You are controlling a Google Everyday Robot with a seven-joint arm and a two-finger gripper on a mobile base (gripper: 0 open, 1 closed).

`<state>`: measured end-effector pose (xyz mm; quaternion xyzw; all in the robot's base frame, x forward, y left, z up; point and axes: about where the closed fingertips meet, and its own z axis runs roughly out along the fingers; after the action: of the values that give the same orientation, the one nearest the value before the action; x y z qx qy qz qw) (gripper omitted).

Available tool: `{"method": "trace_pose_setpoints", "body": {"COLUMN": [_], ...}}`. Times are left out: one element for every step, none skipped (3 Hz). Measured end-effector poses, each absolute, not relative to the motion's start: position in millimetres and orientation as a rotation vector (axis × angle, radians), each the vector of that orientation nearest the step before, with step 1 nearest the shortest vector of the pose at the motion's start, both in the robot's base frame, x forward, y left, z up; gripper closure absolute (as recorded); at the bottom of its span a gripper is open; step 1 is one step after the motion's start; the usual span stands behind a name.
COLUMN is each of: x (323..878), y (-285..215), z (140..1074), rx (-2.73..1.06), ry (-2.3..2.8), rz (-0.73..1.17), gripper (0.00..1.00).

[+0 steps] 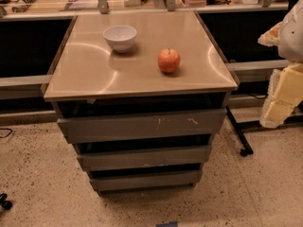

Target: Open middle drawer

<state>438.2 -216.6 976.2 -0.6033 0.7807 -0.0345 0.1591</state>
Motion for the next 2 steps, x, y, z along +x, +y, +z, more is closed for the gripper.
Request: {"method": "trace_pose_setpoints", "body": {"x": [438, 435], "y": [-217, -216], "z": [976, 953], "rx": [-1.725, -1.711], "ry": [2.232, 2.223], "rz": [-0.099, -0.056], "gripper": [0.0, 0.04]}}
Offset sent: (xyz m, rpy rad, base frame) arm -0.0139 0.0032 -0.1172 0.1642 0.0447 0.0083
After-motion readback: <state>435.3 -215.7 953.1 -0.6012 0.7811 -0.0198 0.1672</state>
